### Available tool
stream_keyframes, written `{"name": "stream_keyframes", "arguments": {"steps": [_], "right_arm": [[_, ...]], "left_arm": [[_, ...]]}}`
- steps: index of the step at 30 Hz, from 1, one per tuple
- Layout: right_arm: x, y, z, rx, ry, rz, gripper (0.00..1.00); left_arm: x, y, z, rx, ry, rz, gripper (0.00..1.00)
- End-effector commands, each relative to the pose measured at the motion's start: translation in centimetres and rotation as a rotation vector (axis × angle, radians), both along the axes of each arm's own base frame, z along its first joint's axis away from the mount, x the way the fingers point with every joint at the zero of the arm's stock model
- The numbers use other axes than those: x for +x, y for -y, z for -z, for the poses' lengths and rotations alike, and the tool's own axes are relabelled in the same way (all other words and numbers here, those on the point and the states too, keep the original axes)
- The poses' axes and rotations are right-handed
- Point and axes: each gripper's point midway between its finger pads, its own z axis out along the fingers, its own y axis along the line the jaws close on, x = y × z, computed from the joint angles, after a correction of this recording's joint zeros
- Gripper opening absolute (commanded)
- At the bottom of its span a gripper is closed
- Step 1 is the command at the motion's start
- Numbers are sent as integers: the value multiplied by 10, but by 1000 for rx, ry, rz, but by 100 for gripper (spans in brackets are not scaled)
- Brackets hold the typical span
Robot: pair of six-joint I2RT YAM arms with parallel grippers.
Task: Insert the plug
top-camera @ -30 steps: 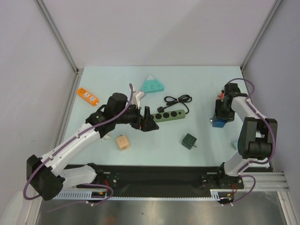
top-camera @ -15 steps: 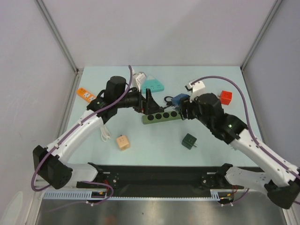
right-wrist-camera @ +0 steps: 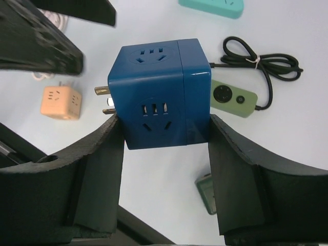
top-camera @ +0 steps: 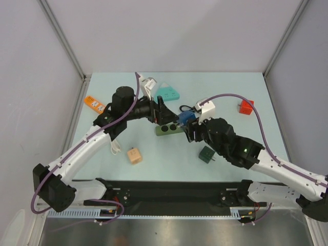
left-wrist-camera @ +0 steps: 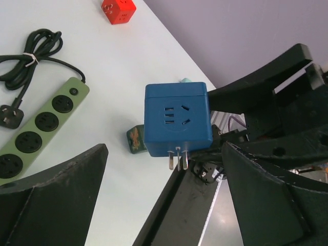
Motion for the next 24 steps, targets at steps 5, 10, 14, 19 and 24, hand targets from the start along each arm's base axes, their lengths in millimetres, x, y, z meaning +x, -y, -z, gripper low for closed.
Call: {"name": "stream_keyframes", "arguments": {"steps": [5,10,14,19,24], "right_arm": [[8,-21,-43,145,121,59,0],[11,-25,-43,154,130,77,0],[10,-33,-43,173,126,58,0],[6,-42,-33,154,97,15,0],[-5,-44,-21,138,61,-44,0]], "left_arm": [[-3,13,-3,-93,-52,-6,99],[-6,16,5,-103,-77,6,96],[-5,16,15,-88,-92,-9,91],[-4,20,14,-102,-70,7,71],[-11,26,11,-116,-77,82,14]]}}
